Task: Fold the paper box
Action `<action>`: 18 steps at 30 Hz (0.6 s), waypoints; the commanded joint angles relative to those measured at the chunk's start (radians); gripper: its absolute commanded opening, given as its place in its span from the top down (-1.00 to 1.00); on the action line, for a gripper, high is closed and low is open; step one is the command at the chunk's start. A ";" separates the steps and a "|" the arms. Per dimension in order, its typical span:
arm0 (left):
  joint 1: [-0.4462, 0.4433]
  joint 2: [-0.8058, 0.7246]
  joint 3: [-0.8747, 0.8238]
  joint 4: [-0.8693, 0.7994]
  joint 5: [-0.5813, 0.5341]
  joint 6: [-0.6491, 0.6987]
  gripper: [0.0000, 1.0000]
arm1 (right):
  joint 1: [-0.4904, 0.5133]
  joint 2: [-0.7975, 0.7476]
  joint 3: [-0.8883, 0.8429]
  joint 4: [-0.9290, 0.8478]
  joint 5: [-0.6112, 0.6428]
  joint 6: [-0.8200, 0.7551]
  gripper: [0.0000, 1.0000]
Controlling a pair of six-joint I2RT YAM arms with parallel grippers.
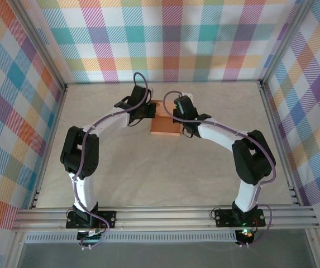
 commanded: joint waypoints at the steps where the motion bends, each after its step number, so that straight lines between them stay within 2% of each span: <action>1: -0.033 -0.034 -0.040 0.106 0.022 -0.014 1.00 | 0.019 -0.032 -0.026 0.128 0.010 0.048 1.00; 18: -0.066 -0.080 -0.219 0.257 -0.007 0.004 1.00 | 0.050 -0.060 -0.201 0.324 0.015 0.002 1.00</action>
